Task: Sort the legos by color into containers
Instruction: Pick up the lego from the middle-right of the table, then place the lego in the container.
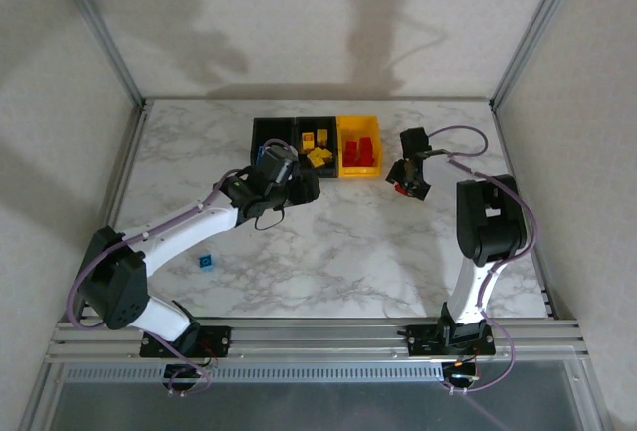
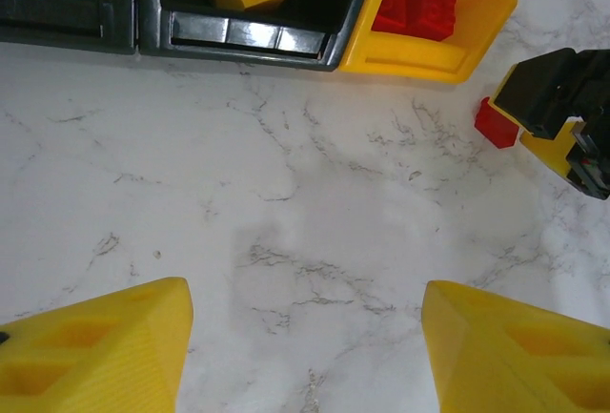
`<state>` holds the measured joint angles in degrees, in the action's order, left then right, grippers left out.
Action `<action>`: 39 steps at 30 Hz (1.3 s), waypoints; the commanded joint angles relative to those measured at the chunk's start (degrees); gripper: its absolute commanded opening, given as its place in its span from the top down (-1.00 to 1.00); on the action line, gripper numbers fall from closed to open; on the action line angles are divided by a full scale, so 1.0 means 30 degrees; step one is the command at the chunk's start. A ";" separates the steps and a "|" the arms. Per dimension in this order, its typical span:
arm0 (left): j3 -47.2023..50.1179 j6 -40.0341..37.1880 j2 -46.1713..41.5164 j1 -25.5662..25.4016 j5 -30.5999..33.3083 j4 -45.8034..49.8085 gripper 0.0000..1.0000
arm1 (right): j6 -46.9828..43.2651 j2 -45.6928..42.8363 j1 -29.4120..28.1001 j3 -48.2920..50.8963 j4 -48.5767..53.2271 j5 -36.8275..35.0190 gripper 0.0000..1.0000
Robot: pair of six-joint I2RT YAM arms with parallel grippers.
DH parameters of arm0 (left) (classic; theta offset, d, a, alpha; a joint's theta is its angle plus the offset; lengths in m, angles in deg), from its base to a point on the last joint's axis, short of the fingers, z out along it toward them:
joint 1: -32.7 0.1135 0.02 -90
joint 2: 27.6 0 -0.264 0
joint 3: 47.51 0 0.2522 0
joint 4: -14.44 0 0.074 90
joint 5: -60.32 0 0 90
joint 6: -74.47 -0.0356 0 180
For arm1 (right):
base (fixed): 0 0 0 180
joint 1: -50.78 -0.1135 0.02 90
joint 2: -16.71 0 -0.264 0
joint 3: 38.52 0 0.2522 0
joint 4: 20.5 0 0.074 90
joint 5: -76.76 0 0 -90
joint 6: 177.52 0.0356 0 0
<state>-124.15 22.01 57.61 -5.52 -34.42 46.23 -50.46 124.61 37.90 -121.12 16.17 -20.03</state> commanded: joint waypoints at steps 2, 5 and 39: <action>0.0302 0.0171 -0.0482 -0.0181 0.0404 -0.0154 -0.29 | -0.0191 0.0761 0.0104 -0.0446 -0.0007 0.0236 -0.24; 0.0392 0.0216 -0.0464 -0.0181 0.0405 -0.0202 -0.29 | -0.0270 0.1007 0.0091 -0.0498 0.0066 0.0233 -0.07; 0.4453 0.3495 -0.5235 0.2224 0.2734 0.0152 -0.29 | -0.1278 0.3540 -0.3035 -1.0409 0.2193 0.0643 0.09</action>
<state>-111.69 31.24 44.12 0.18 -28.34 44.67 -53.70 132.74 28.87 -148.62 20.33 -19.00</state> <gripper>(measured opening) 0.646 0.453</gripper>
